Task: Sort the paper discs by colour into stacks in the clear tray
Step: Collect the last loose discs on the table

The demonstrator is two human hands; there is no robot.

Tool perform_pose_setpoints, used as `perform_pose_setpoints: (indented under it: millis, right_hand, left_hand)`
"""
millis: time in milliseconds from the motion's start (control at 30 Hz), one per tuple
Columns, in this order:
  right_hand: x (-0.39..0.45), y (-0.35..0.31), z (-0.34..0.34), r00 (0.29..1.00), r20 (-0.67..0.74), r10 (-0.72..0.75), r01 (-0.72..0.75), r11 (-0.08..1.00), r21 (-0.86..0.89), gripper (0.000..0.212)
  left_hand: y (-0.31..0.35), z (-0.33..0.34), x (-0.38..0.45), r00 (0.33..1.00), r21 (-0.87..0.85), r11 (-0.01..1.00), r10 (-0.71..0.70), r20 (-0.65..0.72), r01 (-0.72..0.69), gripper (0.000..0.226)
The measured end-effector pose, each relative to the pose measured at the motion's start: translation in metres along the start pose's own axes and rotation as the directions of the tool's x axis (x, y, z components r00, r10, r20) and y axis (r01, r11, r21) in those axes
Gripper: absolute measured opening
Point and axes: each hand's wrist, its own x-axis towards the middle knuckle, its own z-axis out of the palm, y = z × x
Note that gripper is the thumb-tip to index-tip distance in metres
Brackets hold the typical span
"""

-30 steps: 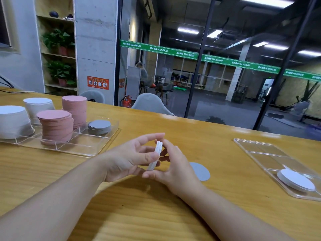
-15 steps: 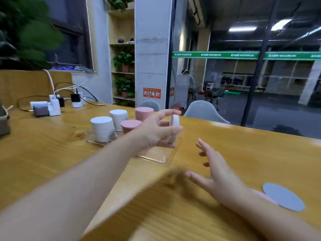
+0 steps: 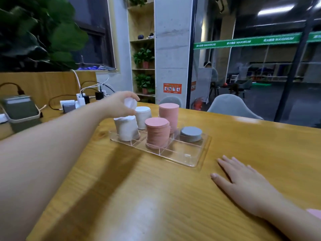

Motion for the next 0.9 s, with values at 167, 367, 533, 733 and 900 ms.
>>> perform_pose_setpoints:
  millis: [167, 367, 533, 733, 900]
  right_hand:
    - [0.000, 0.001, 0.001, 1.000, -0.027, -0.006, 0.006, 1.000, 0.016, 0.066]
    - [0.000, 0.001, 0.001, 1.000, -0.028, -0.008, 0.009, 0.999, 0.032, 0.065]
    - [0.001, 0.002, 0.002, 0.999, -0.038, -0.018, 0.019, 0.999, 0.035, 0.067]
    - [0.000, 0.001, 0.001, 0.999, -0.048, -0.019, 0.020, 0.999, 0.031, 0.066]
    - [0.001, 0.002, 0.002, 0.997, -0.075, -0.031, 0.033, 0.999, 0.036, 0.065]
  left_hand:
    - [-0.007, 0.003, 0.027, 0.983, 0.041, 0.992, -0.124, 0.132, 0.120, 0.045]
    - [-0.010, 0.017, 0.034, 0.967, 0.118, 0.984, -0.155, 0.202, 0.133, 0.048]
    - [-0.012, 0.021, 0.038, 0.961, 0.150, 0.979, -0.169, 0.221, 0.138, 0.047]
    - [-0.021, 0.021, 0.039, 0.928, 0.100, 0.978, -0.208, 0.310, 0.185, 0.047]
    - [-0.025, 0.025, 0.030, 0.959, 0.072, 0.993, -0.113, 0.261, 0.097, 0.051]
